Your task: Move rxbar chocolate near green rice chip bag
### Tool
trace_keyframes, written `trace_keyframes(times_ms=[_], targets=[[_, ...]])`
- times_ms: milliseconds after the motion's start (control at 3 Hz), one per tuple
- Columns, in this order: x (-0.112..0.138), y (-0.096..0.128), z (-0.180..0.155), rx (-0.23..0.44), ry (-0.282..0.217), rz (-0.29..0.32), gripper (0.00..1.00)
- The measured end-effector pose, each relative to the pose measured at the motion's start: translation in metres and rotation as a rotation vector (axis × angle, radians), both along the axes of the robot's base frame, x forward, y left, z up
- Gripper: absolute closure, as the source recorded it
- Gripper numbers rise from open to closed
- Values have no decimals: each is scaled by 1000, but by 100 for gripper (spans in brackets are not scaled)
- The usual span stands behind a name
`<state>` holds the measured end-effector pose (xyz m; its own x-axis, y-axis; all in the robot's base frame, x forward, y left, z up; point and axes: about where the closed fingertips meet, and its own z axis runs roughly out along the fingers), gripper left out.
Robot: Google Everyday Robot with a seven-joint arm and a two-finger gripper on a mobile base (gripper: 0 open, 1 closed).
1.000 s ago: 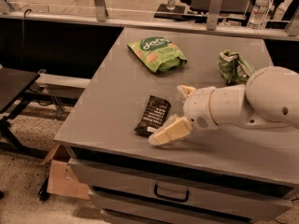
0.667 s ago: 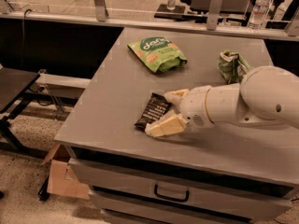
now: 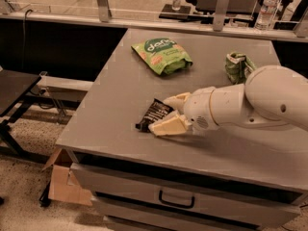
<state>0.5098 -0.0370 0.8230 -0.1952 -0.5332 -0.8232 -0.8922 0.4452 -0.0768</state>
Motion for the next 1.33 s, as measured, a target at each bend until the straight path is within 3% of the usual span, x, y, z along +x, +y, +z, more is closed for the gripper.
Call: trace_keyframes(times_ms=[333, 1000, 1333], targets=[[4, -1, 2, -1, -11, -9, 100], [110, -32, 41, -33, -286, -233, 100], [135, -50, 44, -54, -317, -317, 100]])
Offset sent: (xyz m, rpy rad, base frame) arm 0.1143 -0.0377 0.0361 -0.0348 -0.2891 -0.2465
